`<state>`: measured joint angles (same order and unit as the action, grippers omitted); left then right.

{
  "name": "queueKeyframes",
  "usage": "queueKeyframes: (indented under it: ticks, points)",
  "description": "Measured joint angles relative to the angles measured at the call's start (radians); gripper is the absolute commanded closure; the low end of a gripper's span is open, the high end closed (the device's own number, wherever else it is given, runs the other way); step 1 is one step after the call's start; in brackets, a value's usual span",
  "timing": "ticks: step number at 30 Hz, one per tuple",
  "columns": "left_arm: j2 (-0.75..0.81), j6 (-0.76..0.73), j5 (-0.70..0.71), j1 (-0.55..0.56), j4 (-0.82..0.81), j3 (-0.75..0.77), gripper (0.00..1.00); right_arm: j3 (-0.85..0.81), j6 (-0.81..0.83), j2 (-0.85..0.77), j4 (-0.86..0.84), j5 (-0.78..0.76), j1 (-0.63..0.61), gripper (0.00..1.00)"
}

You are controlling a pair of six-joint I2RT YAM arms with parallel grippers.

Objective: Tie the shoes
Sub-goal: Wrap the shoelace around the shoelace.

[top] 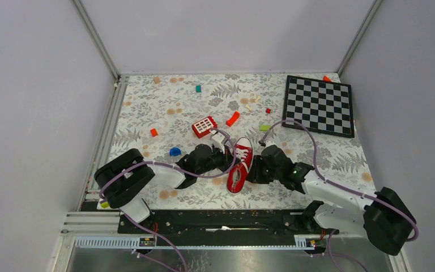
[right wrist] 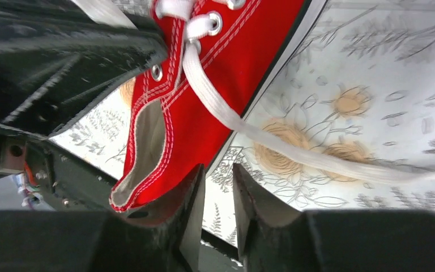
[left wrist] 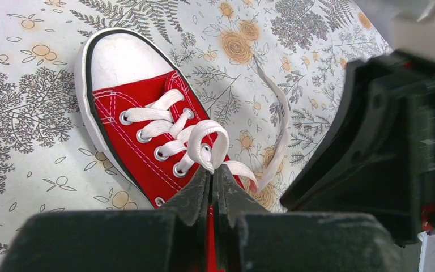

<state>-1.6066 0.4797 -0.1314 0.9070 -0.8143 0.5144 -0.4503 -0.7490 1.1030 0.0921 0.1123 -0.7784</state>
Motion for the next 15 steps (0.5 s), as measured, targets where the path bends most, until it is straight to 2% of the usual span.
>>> queueKeyframes:
  ticks: [7, 15]
  points:
    - [0.000, 0.000, -0.003, -0.003, 0.000, 0.000, 1.00, -0.115, 0.131, -0.038, 0.190, -0.188, -0.001, 0.57]
    - [0.000, 0.000, -0.005, -0.005, -0.003, 0.000, 1.00, -0.159, 0.197, 0.113, 0.277, -0.206, -0.001, 0.56]
